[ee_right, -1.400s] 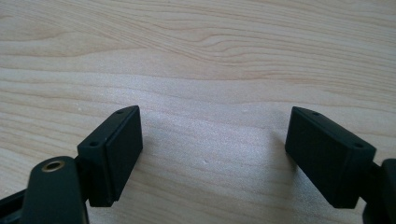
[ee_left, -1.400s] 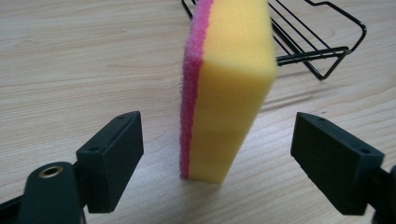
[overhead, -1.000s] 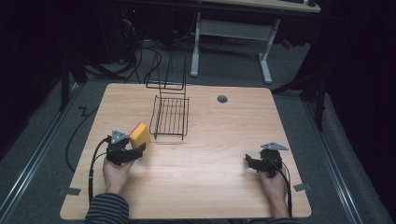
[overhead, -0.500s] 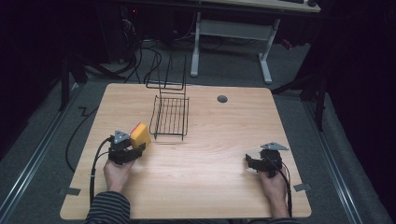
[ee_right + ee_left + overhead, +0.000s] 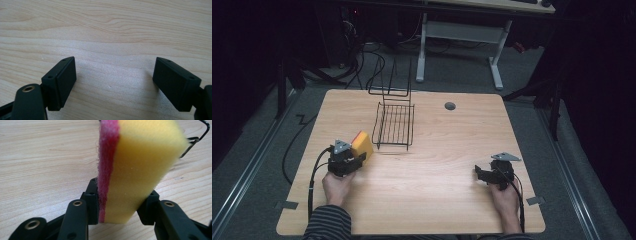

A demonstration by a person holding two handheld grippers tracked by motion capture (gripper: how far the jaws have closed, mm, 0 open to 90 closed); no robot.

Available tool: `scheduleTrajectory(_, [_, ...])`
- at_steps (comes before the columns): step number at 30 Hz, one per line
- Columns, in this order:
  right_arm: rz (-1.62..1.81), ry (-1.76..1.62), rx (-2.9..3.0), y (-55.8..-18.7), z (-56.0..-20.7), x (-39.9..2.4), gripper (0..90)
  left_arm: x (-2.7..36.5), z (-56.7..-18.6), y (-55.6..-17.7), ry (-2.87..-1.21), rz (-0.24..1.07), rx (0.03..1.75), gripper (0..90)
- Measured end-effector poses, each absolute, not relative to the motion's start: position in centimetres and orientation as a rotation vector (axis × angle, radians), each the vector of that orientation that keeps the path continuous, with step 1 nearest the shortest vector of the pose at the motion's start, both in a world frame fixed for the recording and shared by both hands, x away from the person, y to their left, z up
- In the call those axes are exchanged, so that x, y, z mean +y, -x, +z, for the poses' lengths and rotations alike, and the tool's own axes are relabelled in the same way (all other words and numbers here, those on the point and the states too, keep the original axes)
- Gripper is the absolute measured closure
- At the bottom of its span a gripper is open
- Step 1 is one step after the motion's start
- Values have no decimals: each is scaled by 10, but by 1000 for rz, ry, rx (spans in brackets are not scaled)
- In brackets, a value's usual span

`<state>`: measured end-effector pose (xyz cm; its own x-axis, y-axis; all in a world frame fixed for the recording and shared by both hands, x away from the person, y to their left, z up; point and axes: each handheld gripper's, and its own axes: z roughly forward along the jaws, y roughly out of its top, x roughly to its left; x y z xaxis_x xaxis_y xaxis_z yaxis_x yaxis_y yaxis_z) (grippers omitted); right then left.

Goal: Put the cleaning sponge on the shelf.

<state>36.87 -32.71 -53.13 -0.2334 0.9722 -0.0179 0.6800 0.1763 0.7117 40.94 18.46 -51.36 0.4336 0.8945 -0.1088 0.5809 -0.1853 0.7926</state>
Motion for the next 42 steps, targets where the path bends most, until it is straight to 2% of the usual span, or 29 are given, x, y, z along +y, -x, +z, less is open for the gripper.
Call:
scheduleTrajectory(17, [812,-1551,1983,-369,-531,-327,190,190,-496,-393,-1871,517,1201,615])
scheduleTrajectory(31, [810,-1550,1987,-369,-531,-327,191,186,-473,-377,-1867,485,1106,613])
scheduleTrajectory(42, [810,-1550,1987,-369,-531,-327,191,181,-454,-380,-1863,463,1050,614])
